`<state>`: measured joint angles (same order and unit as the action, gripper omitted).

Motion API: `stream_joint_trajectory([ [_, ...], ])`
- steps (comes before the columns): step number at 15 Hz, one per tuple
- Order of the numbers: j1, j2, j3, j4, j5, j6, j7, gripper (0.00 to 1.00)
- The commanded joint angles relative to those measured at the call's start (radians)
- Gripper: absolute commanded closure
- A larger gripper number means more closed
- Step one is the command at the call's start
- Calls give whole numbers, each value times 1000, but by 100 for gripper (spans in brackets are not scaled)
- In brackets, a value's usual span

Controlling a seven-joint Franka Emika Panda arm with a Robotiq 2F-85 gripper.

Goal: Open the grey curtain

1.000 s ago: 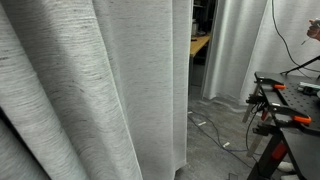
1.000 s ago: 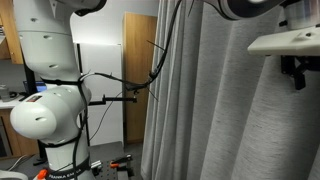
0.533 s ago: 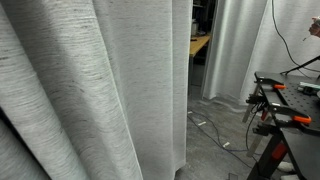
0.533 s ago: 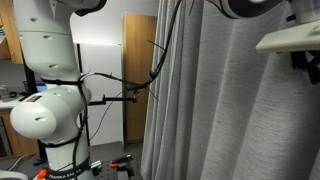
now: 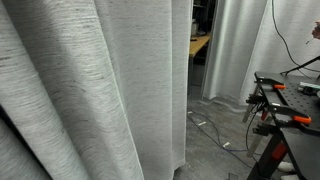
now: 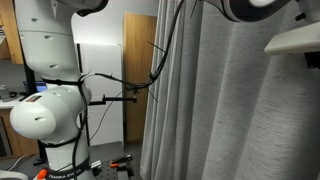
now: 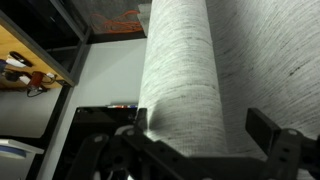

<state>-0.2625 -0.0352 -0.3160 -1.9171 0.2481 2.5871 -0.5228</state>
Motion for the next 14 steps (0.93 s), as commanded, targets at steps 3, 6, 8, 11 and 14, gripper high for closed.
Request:
stream_joint_trajectory([
  [3,-11,14,-6,-3,36,85,-29,29],
  [6,-14,13,-8,-6,30,115,-23,55],
  [8,-8,7,-12,-17,28,117,-22,70],
  [11,1,-11,-3,-42,38,61,-29,92],
  [14,15,-22,20,-76,56,-11,-35,100],
])
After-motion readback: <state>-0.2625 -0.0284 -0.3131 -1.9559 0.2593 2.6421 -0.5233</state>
